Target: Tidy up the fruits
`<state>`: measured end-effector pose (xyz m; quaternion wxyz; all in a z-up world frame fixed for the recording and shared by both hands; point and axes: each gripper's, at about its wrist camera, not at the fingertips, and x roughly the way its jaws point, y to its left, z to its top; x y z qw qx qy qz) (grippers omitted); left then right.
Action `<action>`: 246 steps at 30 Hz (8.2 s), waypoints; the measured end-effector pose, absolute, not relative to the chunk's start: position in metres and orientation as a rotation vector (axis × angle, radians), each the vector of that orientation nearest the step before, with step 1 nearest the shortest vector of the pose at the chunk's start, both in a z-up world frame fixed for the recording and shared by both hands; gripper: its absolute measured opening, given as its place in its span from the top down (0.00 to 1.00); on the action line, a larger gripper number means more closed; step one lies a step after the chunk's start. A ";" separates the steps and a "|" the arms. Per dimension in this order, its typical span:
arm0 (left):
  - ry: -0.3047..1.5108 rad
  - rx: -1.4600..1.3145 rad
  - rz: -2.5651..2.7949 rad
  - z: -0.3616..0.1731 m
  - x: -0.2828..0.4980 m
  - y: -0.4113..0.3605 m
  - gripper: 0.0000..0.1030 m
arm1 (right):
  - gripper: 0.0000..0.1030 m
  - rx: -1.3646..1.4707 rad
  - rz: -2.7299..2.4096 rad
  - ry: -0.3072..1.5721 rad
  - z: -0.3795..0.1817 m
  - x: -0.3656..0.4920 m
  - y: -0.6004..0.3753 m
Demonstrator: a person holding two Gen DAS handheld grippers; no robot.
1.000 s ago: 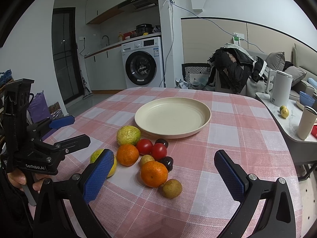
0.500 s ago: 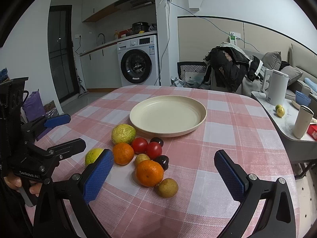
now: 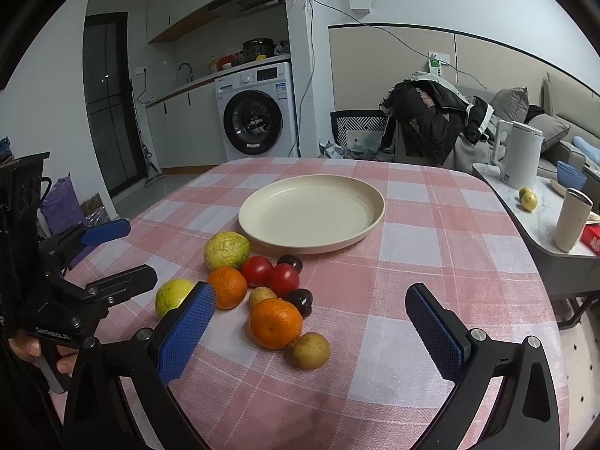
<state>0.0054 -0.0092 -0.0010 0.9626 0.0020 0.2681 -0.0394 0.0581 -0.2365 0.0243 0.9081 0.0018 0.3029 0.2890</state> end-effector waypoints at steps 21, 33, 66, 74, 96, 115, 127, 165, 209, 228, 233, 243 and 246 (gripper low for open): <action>0.766 0.016 -0.227 -0.028 0.027 -0.023 0.25 | 0.44 -0.064 0.633 0.937 -0.014 0.076 -0.234; 0.840 -0.006 -0.272 -0.036 0.036 -0.028 0.51 | 0.60 -0.106 0.669 0.958 -0.015 0.073 -0.226; 0.673 -0.081 -0.214 0.013 0.034 0.002 0.51 | 0.72 -0.011 0.679 0.810 0.019 0.076 -0.235; 0.639 -0.083 -0.206 0.028 0.054 0.002 0.51 | 0.72 0.016 0.676 0.779 0.030 0.090 -0.228; 0.664 -0.056 -0.200 0.030 0.127 -0.016 0.51 | 0.72 0.049 0.651 0.784 0.039 0.142 -0.208; 0.744 -0.066 -0.190 -0.001 0.164 -0.012 0.66 | 0.72 0.074 0.628 0.839 0.025 0.173 -0.200; 0.707 -0.079 -0.155 0.008 0.133 0.006 0.40 | 0.60 0.082 0.591 0.835 0.028 0.171 -0.205; 0.723 -0.075 -0.137 -0.005 0.065 0.002 0.01 | 0.00 -0.102 0.662 0.916 0.009 0.101 -0.202; 0.887 -0.048 -0.316 -0.029 0.068 -0.024 0.09 | 0.61 -0.072 0.820 0.972 -0.001 0.093 -0.201; 0.941 -0.080 -0.328 -0.043 0.082 -0.040 0.44 | 0.61 -0.021 0.786 0.929 0.009 0.099 -0.213; 0.933 -0.082 -0.294 -0.043 0.089 -0.040 0.51 | 0.61 -0.019 0.786 0.930 0.009 0.099 -0.214; 0.921 -0.054 -0.287 -0.044 0.090 -0.041 0.66 | 0.61 -0.014 0.781 0.934 0.008 0.100 -0.215; 0.918 -0.043 -0.297 -0.044 0.088 -0.044 0.67 | 0.61 -0.014 0.780 0.933 0.007 0.100 -0.215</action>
